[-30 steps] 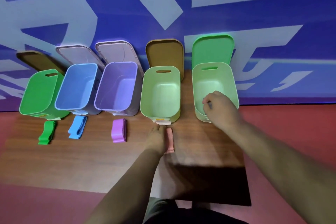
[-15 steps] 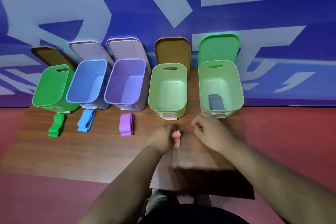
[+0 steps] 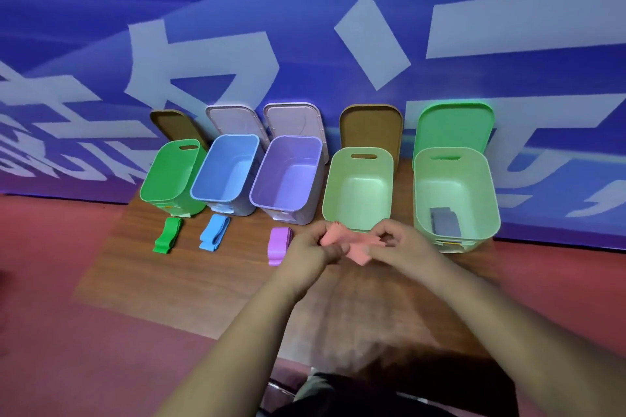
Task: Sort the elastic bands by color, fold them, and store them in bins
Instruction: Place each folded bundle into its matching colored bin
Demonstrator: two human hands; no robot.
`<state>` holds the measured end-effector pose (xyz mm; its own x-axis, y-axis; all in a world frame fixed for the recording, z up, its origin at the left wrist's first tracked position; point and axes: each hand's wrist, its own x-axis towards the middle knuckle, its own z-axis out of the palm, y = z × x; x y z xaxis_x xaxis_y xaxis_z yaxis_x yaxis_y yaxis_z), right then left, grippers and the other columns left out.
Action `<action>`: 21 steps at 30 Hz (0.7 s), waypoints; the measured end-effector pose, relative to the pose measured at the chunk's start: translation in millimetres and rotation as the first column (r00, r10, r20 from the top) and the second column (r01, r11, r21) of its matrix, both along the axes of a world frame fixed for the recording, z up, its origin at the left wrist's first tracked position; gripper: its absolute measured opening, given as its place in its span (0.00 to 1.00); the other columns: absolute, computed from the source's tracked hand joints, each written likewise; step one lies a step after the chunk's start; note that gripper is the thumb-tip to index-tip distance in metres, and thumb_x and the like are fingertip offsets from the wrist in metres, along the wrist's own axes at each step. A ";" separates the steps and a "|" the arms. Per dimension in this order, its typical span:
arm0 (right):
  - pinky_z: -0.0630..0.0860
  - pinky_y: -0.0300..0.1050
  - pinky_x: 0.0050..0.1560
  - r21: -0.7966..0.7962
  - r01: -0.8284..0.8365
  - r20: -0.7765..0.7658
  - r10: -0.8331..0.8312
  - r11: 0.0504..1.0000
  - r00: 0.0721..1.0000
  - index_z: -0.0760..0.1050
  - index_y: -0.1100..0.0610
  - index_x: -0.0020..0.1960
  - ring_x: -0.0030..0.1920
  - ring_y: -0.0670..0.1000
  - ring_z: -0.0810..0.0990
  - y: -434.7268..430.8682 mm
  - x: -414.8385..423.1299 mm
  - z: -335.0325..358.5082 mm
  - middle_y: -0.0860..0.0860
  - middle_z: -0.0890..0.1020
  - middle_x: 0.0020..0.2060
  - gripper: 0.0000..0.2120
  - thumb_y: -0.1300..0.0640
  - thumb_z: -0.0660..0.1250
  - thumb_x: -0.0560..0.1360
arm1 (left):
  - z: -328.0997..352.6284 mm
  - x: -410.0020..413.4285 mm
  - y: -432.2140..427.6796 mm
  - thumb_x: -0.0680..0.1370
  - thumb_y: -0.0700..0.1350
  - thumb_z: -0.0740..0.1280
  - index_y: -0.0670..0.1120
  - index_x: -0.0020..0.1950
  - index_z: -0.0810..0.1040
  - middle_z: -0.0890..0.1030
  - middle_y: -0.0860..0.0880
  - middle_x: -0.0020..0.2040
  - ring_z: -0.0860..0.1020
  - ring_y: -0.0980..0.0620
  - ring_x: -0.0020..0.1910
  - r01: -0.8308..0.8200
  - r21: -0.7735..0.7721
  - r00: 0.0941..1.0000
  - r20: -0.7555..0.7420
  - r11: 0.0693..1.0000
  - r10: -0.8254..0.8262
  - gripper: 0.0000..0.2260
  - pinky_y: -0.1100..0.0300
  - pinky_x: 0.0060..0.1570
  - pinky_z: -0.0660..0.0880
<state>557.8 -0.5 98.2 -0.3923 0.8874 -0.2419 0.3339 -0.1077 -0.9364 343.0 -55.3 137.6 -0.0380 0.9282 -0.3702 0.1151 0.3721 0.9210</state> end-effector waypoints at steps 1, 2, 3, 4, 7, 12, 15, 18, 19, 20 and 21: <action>0.72 0.43 0.44 -0.025 0.017 -0.041 -0.018 1.000 0.999 0.81 0.50 0.45 0.41 0.48 0.80 2.4 -0.9 4.4 0.45 0.82 0.40 0.09 0.50 0.77 0.67 | 1.6 0.9 -0.1 0.78 0.33 0.71 0.39 0.59 0.81 0.85 0.44 0.50 0.82 0.50 0.49 -0.038 -0.029 0.996 0.082 0.999 0.040 0.10 0.54 0.51 0.81; 0.71 0.44 0.44 -0.043 0.022 -0.084 -0.025 0.999 0.996 0.81 0.50 0.46 0.40 0.46 0.78 4.3 -2.0 8.0 0.46 0.82 0.39 0.09 0.50 0.78 0.68 | 1.4 1.8 0.6 0.79 0.32 0.70 0.38 0.62 0.81 0.85 0.43 0.53 0.83 0.49 0.51 -0.066 -0.064 0.982 0.175 0.996 0.076 0.11 0.57 0.50 0.82; 0.71 0.45 0.44 -0.062 0.017 -0.131 -0.025 0.998 0.991 0.81 0.51 0.47 0.41 0.46 0.77 5.5 -3.0 12.6 0.47 0.81 0.39 0.10 0.51 0.77 0.68 | 1.2 3.0 1.8 0.80 0.32 0.69 0.37 0.64 0.80 0.85 0.42 0.55 0.84 0.49 0.53 -0.086 -0.103 0.958 0.264 0.991 0.111 0.13 0.58 0.51 0.83; 0.70 0.46 0.45 -0.082 0.012 -0.168 -0.026 0.997 0.985 0.80 0.53 0.49 0.41 0.46 0.77 6.2 -4.8 16.2 0.48 0.81 0.40 0.12 0.52 0.77 0.68 | 1.0 4.7 2.8 0.81 0.32 0.68 0.38 0.66 0.80 0.85 0.41 0.58 0.84 0.48 0.54 -0.102 -0.138 0.928 0.345 0.985 0.145 0.14 0.59 0.52 0.83; 0.72 0.46 0.45 -0.111 0.025 -0.167 -0.043 0.993 0.985 0.78 0.55 0.51 0.43 0.48 0.77 10.0 -14.3 23.6 0.52 0.80 0.42 0.14 0.57 0.80 0.71 | -0.8 9.2 6.4 0.82 0.31 0.65 0.37 0.68 0.79 0.86 0.42 0.57 0.86 0.49 0.54 -0.146 -0.212 0.826 0.511 0.966 0.237 0.14 0.60 0.52 0.84; 0.82 0.53 0.45 0.063 0.082 0.175 -0.092 0.995 0.980 0.76 0.45 0.47 0.42 0.56 0.85 35.8 -31.6 28.7 0.49 0.84 0.42 0.09 0.55 0.75 0.72 | -23.2 -6.5 23.5 0.81 0.33 0.68 0.38 0.65 0.80 0.86 0.42 0.53 0.86 0.48 0.50 -0.146 -0.269 0.836 0.481 0.952 0.264 0.12 0.54 0.58 0.82; 0.79 0.53 0.44 0.209 -0.016 0.372 -0.065 0.978 0.926 0.74 0.47 0.47 0.43 0.56 0.82 58.2 -38.3 38.0 0.48 0.82 0.40 0.08 0.53 0.72 0.72 | -34.7 -37.4 35.3 0.80 0.34 0.70 0.40 0.58 0.80 0.85 0.47 0.45 0.83 0.51 0.43 -0.164 -0.234 0.954 0.210 0.958 0.215 0.07 0.61 0.45 0.81; 0.74 0.51 0.39 0.306 -0.076 0.494 -0.090 0.949 0.865 0.72 0.50 0.43 0.41 0.51 0.79 81.9 -50.0 36.6 0.47 0.79 0.36 0.15 0.42 0.72 0.77 | -56.9 -87.3 48.1 0.81 0.42 0.69 0.45 0.50 0.83 0.84 0.51 0.39 0.80 0.54 0.36 -0.100 -0.159 0.951 -0.305 0.982 0.048 0.04 0.60 0.39 0.78; 0.73 0.50 0.38 0.317 -0.097 0.543 -0.096 0.943 0.834 0.70 0.50 0.41 0.40 0.50 0.78 89.7 -54.0 32.2 0.47 0.79 0.36 0.19 0.37 0.71 0.77 | -64.7 -104.0 52.1 0.80 0.45 0.67 0.45 0.47 0.82 0.84 0.50 0.37 0.81 0.51 0.35 -0.041 -0.172 0.883 -0.468 0.984 -0.045 0.06 0.56 0.40 0.79; 0.73 0.50 0.38 0.311 -0.127 0.599 -0.091 0.942 0.795 0.69 0.49 0.40 0.39 0.50 0.77 98.1 -57.2 24.4 0.46 0.78 0.36 0.21 0.34 0.69 0.77 | -72.3 -119.2 55.2 0.80 0.46 0.65 0.45 0.46 0.81 0.84 0.49 0.36 0.82 0.47 0.37 -0.005 -0.197 0.806 -0.581 0.980 -0.113 0.08 0.53 0.42 0.80; 0.74 0.51 0.39 0.287 -0.164 0.651 -0.066 0.944 0.756 0.68 0.49 0.40 0.40 0.51 0.77 106.0 -60.8 16.7 0.46 0.78 0.36 0.20 0.36 0.69 0.78 | -80.1 -132.9 58.4 0.81 0.45 0.64 0.45 0.46 0.80 0.84 0.48 0.35 0.82 0.44 0.40 0.021 -0.205 0.747 -0.647 0.979 -0.152 0.08 0.51 0.44 0.79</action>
